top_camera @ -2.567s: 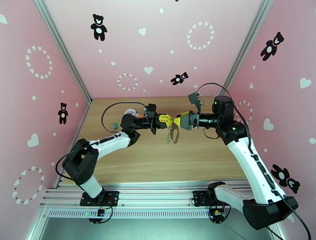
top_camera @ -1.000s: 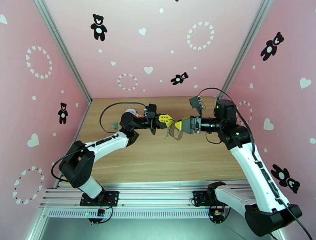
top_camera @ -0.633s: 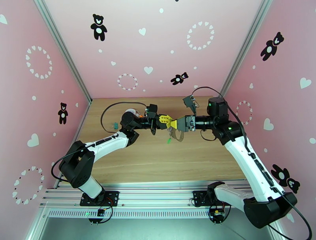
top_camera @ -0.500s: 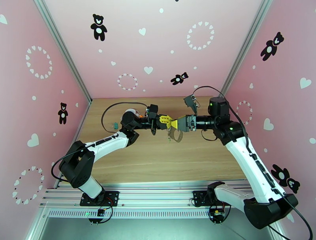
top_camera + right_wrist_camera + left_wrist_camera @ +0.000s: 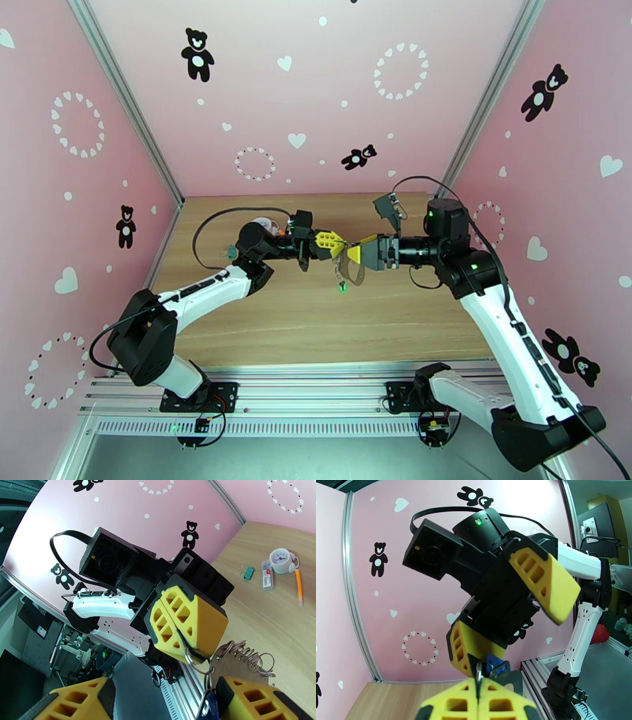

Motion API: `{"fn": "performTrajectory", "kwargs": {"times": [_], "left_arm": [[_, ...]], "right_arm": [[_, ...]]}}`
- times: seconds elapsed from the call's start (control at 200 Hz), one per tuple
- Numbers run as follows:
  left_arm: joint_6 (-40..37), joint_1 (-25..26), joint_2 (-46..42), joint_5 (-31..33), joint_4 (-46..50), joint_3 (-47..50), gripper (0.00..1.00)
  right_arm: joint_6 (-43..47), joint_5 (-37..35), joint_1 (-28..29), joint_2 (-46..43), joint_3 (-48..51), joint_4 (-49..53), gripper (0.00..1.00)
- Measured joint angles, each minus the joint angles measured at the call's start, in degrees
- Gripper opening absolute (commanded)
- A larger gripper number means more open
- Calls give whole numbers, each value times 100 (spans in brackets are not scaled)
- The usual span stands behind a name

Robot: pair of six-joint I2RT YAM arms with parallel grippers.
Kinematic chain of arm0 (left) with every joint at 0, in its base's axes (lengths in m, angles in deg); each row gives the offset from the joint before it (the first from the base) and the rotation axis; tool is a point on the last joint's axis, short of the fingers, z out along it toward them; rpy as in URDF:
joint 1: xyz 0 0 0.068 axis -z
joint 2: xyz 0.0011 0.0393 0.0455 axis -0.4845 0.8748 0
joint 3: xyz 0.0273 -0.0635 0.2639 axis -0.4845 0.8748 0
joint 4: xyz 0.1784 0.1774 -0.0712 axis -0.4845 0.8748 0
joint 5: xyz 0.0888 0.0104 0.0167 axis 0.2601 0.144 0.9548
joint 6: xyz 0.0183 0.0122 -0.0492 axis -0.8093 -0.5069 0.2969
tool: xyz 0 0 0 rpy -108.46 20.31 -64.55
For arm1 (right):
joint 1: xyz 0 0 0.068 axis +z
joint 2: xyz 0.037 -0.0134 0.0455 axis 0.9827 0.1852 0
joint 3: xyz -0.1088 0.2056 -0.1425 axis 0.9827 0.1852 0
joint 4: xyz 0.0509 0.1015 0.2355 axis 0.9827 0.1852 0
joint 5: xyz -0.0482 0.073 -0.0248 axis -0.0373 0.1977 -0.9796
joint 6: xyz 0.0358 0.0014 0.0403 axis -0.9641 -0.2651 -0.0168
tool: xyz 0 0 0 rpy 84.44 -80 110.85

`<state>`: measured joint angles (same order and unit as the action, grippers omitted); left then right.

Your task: Remove the keys from the keyring

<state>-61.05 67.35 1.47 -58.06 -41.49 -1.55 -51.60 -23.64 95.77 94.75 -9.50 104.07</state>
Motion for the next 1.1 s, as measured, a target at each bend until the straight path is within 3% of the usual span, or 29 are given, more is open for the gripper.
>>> {"fn": "performTrajectory", "kwargs": {"times": [1.096], "left_arm": [[-192, 0, -35, -2, 299, 20, 0]], "right_arm": [[284, -516, -2, 162, -181, 616, 17]]}}
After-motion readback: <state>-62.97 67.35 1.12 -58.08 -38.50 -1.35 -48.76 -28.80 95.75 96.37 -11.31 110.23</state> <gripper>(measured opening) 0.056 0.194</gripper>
